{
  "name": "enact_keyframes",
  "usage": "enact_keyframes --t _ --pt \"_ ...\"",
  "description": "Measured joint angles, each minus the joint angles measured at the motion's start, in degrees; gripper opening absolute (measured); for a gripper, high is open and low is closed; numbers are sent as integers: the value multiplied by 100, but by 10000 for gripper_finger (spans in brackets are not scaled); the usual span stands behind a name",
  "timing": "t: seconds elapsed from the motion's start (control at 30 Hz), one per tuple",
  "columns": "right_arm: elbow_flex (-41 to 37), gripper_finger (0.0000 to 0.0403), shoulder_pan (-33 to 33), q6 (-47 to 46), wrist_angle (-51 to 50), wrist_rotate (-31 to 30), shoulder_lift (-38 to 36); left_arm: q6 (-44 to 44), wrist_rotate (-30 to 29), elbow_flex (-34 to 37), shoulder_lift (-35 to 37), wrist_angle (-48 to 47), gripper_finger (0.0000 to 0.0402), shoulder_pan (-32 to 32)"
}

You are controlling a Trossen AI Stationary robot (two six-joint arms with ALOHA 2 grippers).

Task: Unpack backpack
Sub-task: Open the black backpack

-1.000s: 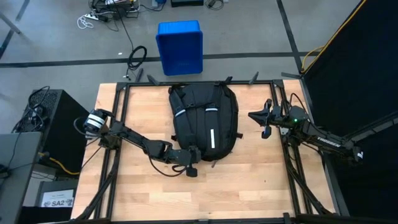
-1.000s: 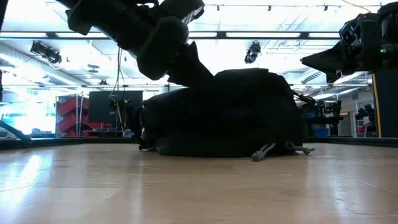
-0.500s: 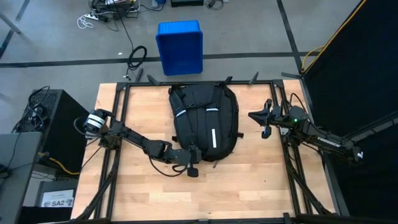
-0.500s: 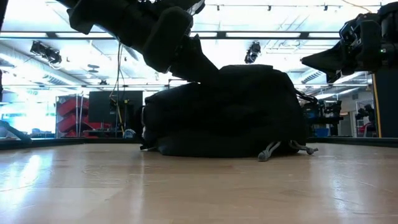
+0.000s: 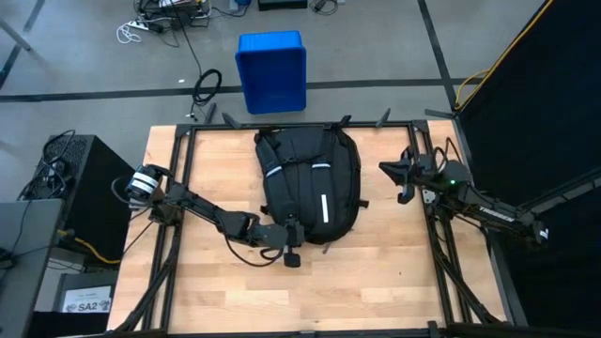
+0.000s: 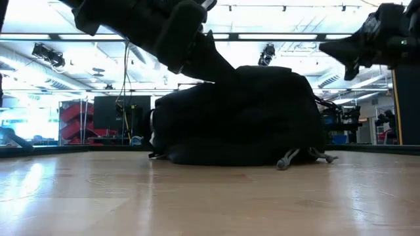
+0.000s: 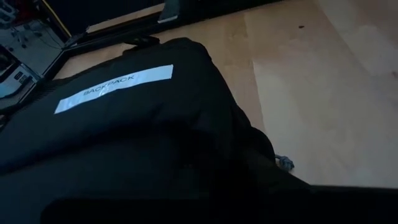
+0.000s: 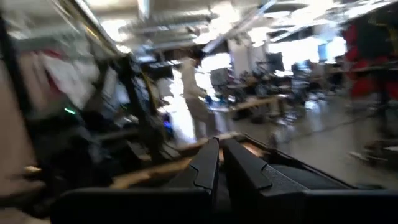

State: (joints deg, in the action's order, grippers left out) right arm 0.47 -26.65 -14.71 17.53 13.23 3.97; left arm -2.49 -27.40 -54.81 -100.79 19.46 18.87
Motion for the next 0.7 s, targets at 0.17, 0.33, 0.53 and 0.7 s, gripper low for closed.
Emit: enact_keyframes --t 0.17,0.33,0.53,0.7 --pt "52 8 181 -87 413 1212 0 1 0 0 0 92 25 0" --pt "287 9 718 -195 393 1621 3 1 0 0 0 92 45 0" --pt "317 13 1655 457 -208 1278 249 57 -1 -2 0 92 105 0" --pt "319 22 2565 1183 -350 460 859 169 -204 -2 0 96 159 0"
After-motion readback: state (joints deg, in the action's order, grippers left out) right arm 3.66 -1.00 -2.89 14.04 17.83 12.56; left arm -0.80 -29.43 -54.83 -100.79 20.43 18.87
